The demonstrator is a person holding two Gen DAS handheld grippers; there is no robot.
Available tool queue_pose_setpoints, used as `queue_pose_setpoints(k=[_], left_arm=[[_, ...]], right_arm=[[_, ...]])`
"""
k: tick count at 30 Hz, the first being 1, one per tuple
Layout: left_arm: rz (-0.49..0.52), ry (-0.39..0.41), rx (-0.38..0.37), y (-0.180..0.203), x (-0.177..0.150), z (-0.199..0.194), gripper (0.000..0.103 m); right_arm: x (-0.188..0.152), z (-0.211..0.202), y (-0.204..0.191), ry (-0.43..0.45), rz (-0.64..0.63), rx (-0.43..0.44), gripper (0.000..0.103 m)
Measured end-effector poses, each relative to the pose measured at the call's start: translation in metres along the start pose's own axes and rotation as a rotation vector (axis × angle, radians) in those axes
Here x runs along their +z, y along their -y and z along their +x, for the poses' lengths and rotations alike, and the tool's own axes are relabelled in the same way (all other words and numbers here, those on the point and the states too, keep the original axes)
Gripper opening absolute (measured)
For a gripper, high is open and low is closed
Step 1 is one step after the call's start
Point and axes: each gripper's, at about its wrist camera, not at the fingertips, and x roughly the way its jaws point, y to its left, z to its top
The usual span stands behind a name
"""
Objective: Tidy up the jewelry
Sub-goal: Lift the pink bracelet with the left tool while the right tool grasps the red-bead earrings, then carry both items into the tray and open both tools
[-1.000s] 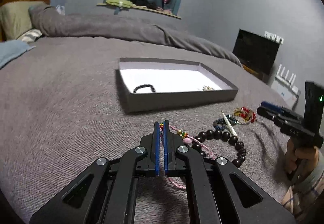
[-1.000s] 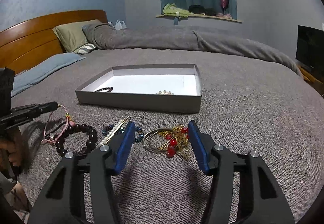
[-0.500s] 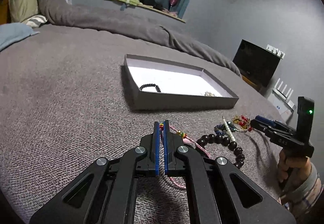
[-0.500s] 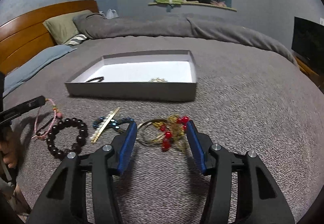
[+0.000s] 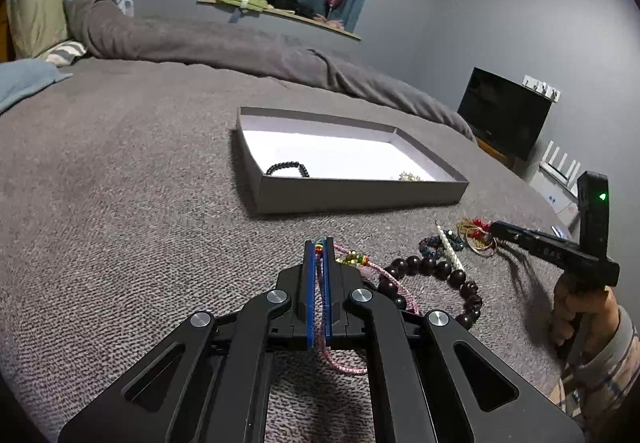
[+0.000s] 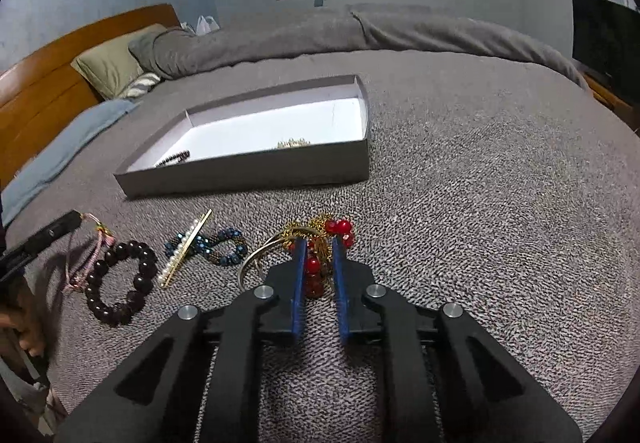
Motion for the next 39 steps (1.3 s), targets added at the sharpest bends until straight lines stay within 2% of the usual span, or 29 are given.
queue_pose_setpoints(k=[6, 12, 25, 39], left_arm=[[0.017, 0.004, 0.005, 0.005, 0.001, 0.001, 0.004], [0.063, 0.02, -0.004, 0.016, 0.008, -0.006, 0.004], [0.123, 0.092, -0.032, 0.036, 0.054, -0.027, 0.004], [0.161, 0.118, -0.025, 0.042, 0.095, -0.015, 0.004]], right_arm=[[0.003, -0.015, 0.002, 0.054, 0.012, 0.02, 0.01], [0.02, -0.034, 0.005, 0.101, 0.003, 0.028, 0.01], [0.056, -0.062, -0.002, 0.194, -0.034, 0.052, 0.01], [0.103, -0.051, -0.023, 0.219, -0.108, 0.103, 0.01]])
